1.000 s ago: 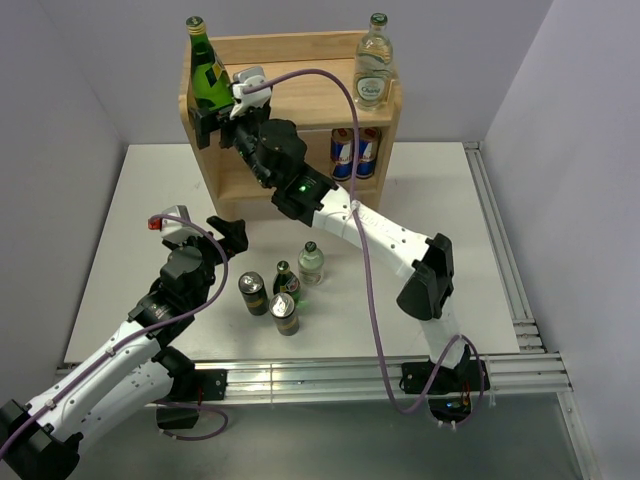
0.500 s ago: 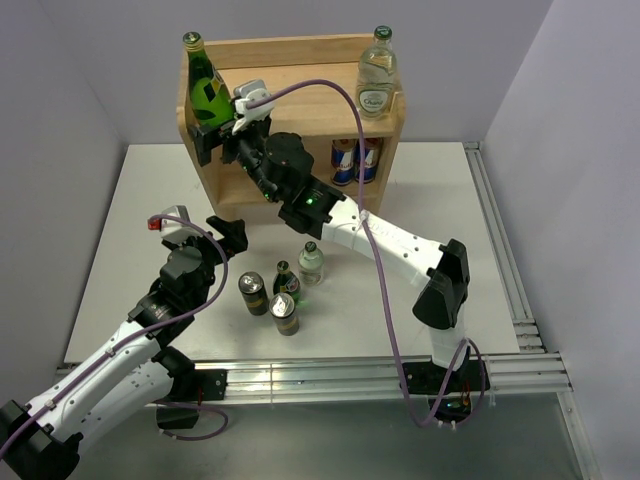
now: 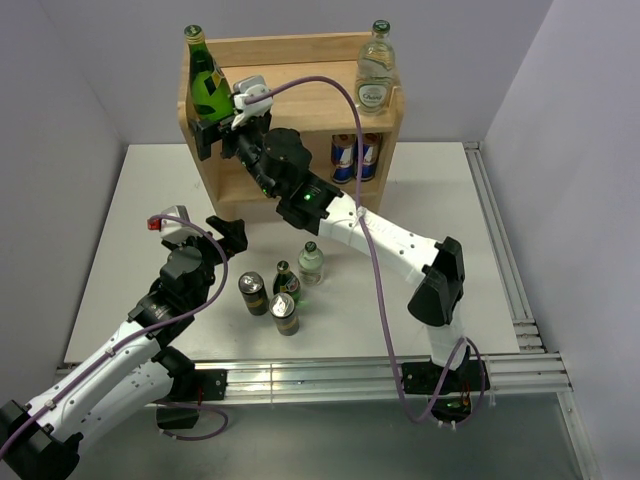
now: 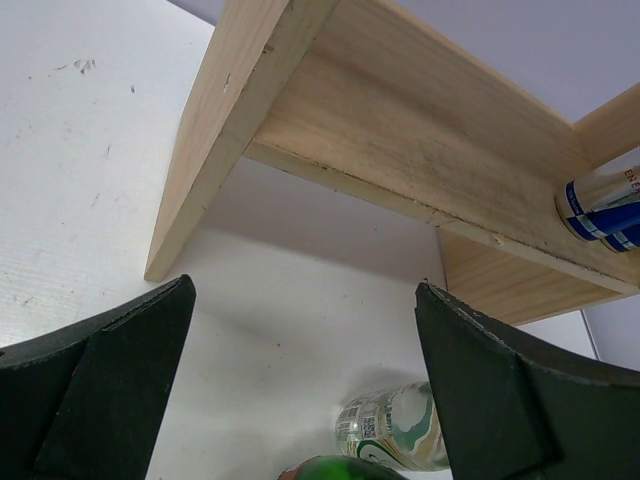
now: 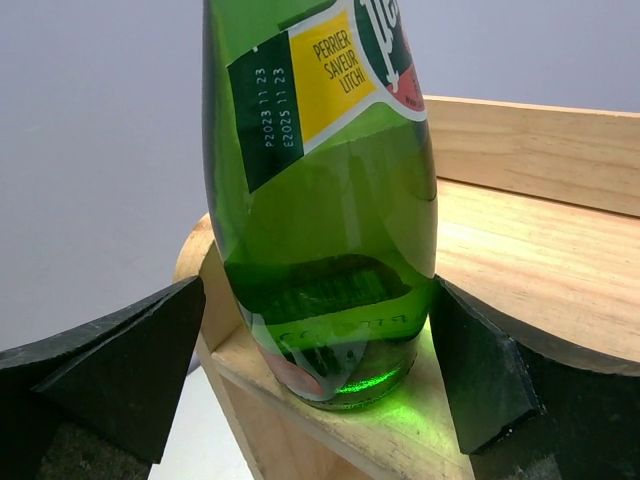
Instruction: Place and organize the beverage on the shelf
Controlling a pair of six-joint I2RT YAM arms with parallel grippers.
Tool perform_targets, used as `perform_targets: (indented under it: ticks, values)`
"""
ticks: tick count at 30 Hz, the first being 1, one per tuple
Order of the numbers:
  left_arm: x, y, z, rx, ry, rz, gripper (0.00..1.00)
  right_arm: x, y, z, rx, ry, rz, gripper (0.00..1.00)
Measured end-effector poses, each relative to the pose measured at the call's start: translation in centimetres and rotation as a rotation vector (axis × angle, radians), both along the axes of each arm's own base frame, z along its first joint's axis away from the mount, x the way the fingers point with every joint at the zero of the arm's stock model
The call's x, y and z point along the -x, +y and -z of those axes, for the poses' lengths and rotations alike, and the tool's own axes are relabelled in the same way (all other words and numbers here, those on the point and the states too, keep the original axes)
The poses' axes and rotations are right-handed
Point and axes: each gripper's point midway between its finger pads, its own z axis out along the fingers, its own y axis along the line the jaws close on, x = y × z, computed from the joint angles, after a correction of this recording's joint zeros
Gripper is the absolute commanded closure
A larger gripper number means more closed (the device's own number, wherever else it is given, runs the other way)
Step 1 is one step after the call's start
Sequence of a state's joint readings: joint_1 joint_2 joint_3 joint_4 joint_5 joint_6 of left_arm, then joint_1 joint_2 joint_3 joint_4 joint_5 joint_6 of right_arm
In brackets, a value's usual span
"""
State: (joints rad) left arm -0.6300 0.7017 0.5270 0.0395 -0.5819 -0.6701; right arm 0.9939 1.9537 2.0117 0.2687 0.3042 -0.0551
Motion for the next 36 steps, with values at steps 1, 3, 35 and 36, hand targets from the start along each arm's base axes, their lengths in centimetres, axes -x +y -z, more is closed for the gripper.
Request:
perform_targets:
  ticks: [1, 3, 35, 36]
  values:
    - [0.0, 0.0, 0.0, 0.0, 0.0, 0.0, 0.01, -0.1, 0.0, 0.0, 0.002, -0.001, 0.002, 0.0]
    - [0.0, 0.0, 0.0, 0.0, 0.0, 0.0, 0.01, -0.3, 0.0, 0.0, 0.004, -0.004, 0.005, 0.0]
    - [0.0, 0.0, 0.0, 0.0, 0.0, -0.001, 0.01, -1.4, -0.8, 1.3, 0.135, 0.038, 0.085, 0.0]
    - [0.0, 0.0, 0.0, 0.0, 0.0, -0.002, 0.01, -1.4, -0.8, 1.4, 0.14, 0.038, 0.086, 0.0]
